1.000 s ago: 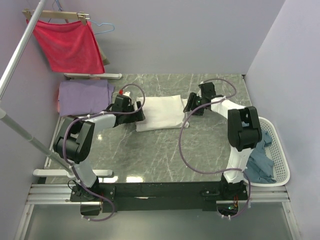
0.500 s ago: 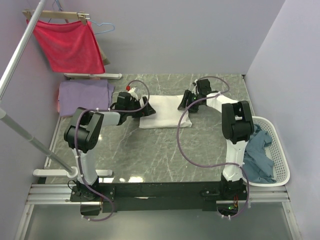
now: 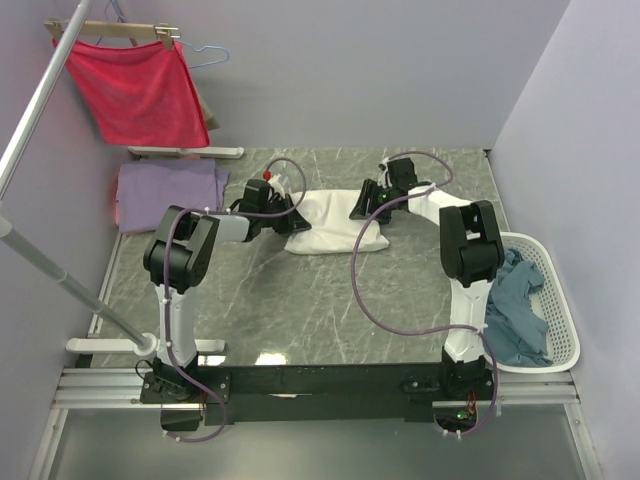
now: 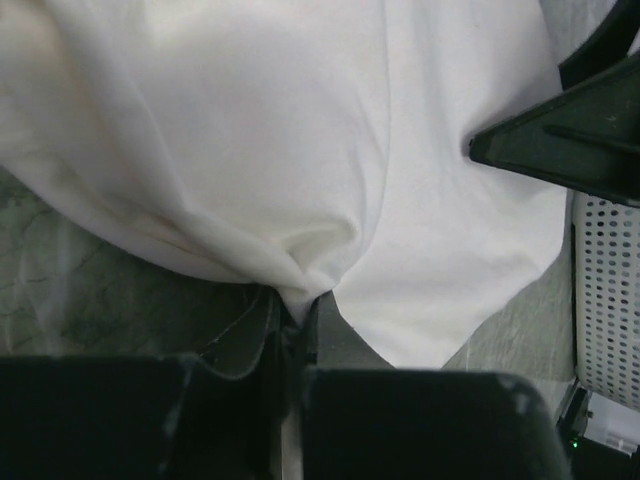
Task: Fold and stack the t-shirts
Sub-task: Put the neatly folded tshirt into the corner of the board with the left arm
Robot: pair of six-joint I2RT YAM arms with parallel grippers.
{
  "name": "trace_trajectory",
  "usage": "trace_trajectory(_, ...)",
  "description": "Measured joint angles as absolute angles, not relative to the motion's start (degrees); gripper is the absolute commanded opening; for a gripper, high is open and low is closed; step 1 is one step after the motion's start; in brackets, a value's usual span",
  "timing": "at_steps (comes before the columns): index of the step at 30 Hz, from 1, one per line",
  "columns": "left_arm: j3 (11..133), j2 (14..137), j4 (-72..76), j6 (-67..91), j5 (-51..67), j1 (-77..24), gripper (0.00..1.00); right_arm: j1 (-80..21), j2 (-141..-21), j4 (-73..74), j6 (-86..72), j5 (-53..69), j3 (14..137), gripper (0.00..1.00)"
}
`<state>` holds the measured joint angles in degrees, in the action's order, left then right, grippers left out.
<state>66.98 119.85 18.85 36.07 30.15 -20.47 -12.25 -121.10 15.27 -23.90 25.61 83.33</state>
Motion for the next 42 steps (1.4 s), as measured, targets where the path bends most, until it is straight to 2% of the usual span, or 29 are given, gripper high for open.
trace_trajectory(10, 73.1, 109.7, -2.5, 26.0, 17.4, -19.1, 0.01, -12.6, -112.3, 14.7, -23.9, 17.7, 73.6, 0.62)
trace_trajectory(19, 83.5, 101.1, -15.8, 13.5, 3.4, -14.1, 0.01, -12.6, -108.4, 13.9, -24.2, 15.7, 72.1, 0.62)
trace_trajectory(26, 88.1, 101.7, -20.1, 7.3, -1.5, -4.2, 0.01, -12.6, -108.4, 13.9, -24.4, 16.9, 72.0, 0.62)
trace_trajectory(33, 97.2, 107.5, -23.5, 4.3, -1.8, 8.4, 0.01, -12.6, -110.3, 13.7, -24.4, 18.8, 72.0, 0.62)
trace_trajectory(41, 102.8, 113.3, -25.4, 3.6, -6.5, 14.6, 0.01, -12.6, -113.3, 13.6, -24.8, 20.7, 73.1, 0.62)
trace_trajectory(42, 102.8, 114.0, -25.8, 3.6, -7.7, 15.1, 0.25, -12.6, -113.4, 13.6, -24.8, 20.8, 73.3, 0.62)
